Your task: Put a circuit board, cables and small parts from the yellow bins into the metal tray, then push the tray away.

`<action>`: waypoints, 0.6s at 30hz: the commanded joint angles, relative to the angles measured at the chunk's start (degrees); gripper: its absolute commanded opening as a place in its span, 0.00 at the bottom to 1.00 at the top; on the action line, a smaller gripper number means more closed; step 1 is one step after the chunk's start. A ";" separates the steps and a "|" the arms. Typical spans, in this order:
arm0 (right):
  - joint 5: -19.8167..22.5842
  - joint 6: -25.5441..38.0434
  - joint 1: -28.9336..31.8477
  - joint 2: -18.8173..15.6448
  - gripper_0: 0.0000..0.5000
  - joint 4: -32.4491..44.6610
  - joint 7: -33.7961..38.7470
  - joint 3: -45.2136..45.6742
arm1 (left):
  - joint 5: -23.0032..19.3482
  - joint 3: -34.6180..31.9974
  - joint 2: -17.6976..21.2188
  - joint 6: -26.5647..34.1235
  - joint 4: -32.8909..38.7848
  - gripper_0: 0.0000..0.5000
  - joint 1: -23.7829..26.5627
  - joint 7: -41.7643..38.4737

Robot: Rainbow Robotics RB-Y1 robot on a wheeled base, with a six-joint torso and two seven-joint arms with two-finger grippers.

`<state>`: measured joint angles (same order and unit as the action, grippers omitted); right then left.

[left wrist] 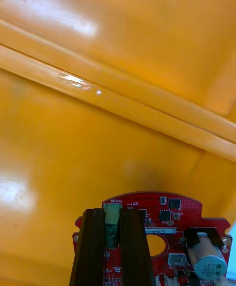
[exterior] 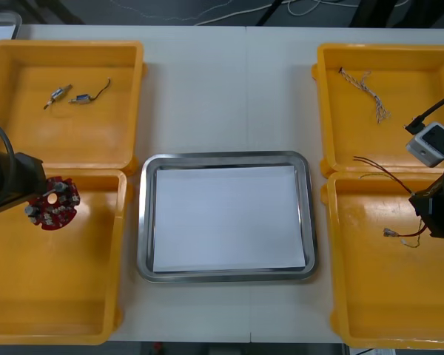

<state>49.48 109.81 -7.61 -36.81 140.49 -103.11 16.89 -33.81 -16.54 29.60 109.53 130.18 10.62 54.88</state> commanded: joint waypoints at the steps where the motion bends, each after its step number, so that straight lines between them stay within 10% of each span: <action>1: 0.27 0.19 -1.18 -1.95 0.00 1.54 1.77 -0.54 | -3.63 1.60 2.13 0.47 4.73 0.00 1.42 -3.37; 18: 0.27 0.19 -1.18 -1.95 0.00 1.54 1.77 -0.54 | -4.51 16.01 4.94 0.47 8.60 0.00 4.41 -18.67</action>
<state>49.48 109.81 -7.61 -36.81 140.49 -103.11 16.88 -37.81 -2.75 31.87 109.58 136.56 12.96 38.84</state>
